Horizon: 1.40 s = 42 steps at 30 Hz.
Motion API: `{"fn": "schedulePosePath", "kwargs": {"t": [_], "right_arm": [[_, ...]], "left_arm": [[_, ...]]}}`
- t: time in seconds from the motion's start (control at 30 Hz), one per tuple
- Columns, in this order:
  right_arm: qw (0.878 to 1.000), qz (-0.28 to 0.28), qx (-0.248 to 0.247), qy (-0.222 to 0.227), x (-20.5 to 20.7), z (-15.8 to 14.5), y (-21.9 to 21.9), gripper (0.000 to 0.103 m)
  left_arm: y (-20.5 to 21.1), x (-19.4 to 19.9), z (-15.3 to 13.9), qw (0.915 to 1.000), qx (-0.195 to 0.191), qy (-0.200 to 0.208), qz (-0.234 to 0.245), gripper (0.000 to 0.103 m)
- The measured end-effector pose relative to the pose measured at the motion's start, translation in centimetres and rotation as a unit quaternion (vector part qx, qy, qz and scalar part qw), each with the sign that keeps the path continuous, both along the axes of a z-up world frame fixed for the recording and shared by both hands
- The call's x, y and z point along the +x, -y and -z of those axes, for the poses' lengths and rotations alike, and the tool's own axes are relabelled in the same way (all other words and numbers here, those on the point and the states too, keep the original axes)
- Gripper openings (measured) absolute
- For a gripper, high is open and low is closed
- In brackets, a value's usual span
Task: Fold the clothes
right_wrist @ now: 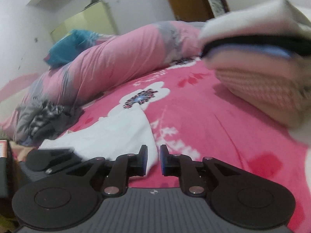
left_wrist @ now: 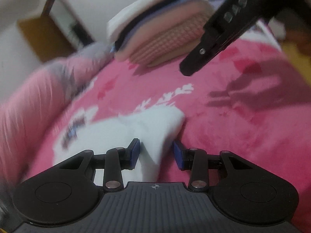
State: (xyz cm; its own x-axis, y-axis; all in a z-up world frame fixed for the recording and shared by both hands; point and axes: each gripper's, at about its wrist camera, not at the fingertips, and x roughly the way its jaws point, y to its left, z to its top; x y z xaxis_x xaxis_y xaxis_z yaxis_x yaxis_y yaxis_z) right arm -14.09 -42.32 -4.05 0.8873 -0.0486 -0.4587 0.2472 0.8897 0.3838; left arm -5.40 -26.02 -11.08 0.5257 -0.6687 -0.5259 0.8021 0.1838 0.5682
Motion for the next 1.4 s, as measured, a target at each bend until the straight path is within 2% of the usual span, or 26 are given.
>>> {"fn": "schedulePosePath", "kwargs": {"t": [0.07, 0.13, 0.2, 0.27, 0.3, 0.33, 0.4, 0.5, 0.53, 0.57, 0.6, 0.7, 0.8, 0.93, 1.03, 1.13, 1.17, 1.23, 1.3, 1.37, 1.4], "right_arm": [[1.0, 0.011, 0.013, 0.0, -0.8, 0.5, 0.3, 0.015], [0.999, 0.019, 0.029, 0.002, -1.6, 1.1, 0.5, 0.015], [0.999, 0.026, 0.042, 0.001, -1.9, 1.7, 0.9, 0.015], [0.998, 0.03, 0.051, -0.001, -2.1, 2.2, 1.2, 0.015], [0.998, 0.032, 0.056, -0.002, -2.2, 2.5, 1.4, 0.016], [0.998, 0.034, 0.06, -0.002, -2.4, 2.7, 1.5, 0.016], [0.997, 0.038, 0.067, -0.001, -2.8, 3.2, 1.7, 0.016], [0.996, 0.045, 0.083, -0.004, -3.1, 4.0, 2.1, 0.016], [0.995, 0.049, 0.086, -0.006, -3.1, 4.2, 2.3, 0.016], [0.995, 0.052, 0.088, -0.008, -3.2, 4.2, 2.4, 0.016], [0.994, 0.056, 0.089, -0.009, -3.3, 4.2, 2.5, 0.016], [0.994, 0.065, 0.089, -0.009, -3.7, 4.0, 2.8, 0.016], [0.993, 0.066, 0.094, 0.003, -3.6, 3.3, 3.1, 0.016], [0.996, 0.018, 0.08, 0.034, -1.3, 1.3, 1.7, 0.016], [0.998, -0.047, 0.033, 0.037, 1.6, 0.0, -1.2, 0.016], [0.996, -0.086, -0.027, 0.002, 4.3, 0.7, -3.5, 0.016], [0.994, -0.088, -0.054, -0.033, 5.1, 1.5, -4.1, 0.016], [0.983, -0.092, -0.115, -0.109, 6.1, 3.5, -5.0, 0.015], [0.979, -0.096, -0.137, -0.115, 5.1, 3.4, -5.2, 0.015], [0.977, -0.083, -0.146, -0.129, 4.7, 2.0, -5.0, 0.016], [0.979, -0.076, -0.146, -0.119, 4.6, 1.0, -4.8, 0.016]], "left_arm": [[0.9, -0.2, 0.4, 0.9994, 0.015, 0.029, 0.01, 0.037], [1.7, -0.3, 0.8, 0.9983, 0.03, 0.047, 0.017, 0.021], [2.2, -0.2, 1.0, 0.9983, 0.031, 0.049, 0.013, 0.01], [1.9, 0.2, -0.1, 0.9992, -0.011, 0.037, -0.011, 0.008], [1.5, 0.8, -1.2, 0.9978, -0.051, 0.015, -0.04, 0.007], [1.0, 1.5, -2.4, 0.993, -0.093, -0.013, -0.072, 0.007], [-0.1, 2.8, -4.0, 0.9764, -0.167, -0.073, -0.115, 0.007], [1.5, 1.7, -1.8, 0.9879, -0.102, -0.077, -0.088, 0.008], [1.9, 1.2, -0.6, 0.9905, -0.078, -0.078, -0.082, 0.014], [2.2, 0.7, 0.7, 0.9926, -0.054, -0.079, -0.075, 0.014], [1.8, 1.0, 0.1, 0.99, -0.064, -0.101, -0.073, 0.015], [0.4, 1.7, -1.9, 0.9785, -0.097, -0.169, -0.068, 0.027], [-1.1, 2.5, -3.9, 0.9613, -0.129, -0.235, -0.062, 0.031], [-6.3, 2.9, -6.4, 0.9256, -0.197, -0.314, -0.076, 0.036], [-10.7, 4.2, -6.9, 0.8998, -0.222, -0.349, -0.139, 0.036], [-15.6, 5.9, -6.3, 0.8733, -0.244, -0.347, -0.24, 0.036], [-17.3, 6.6, -5.7, 0.8619, -0.248, -0.345, -0.277, 0.036], [-20.7, 7.8, -4.6, 0.837, -0.256, -0.342, -0.342, 0.036], [-24.0, 8.4, -3.8, 0.8127, -0.268, -0.339, -0.391, 0.035], [-26.8, 8.3, -4.0, 0.7969, -0.302, -0.337, -0.4, 0.036], [-27.7, 8.3, -4.2, 0.7924, -0.317, -0.331, -0.402, 0.036]]}}
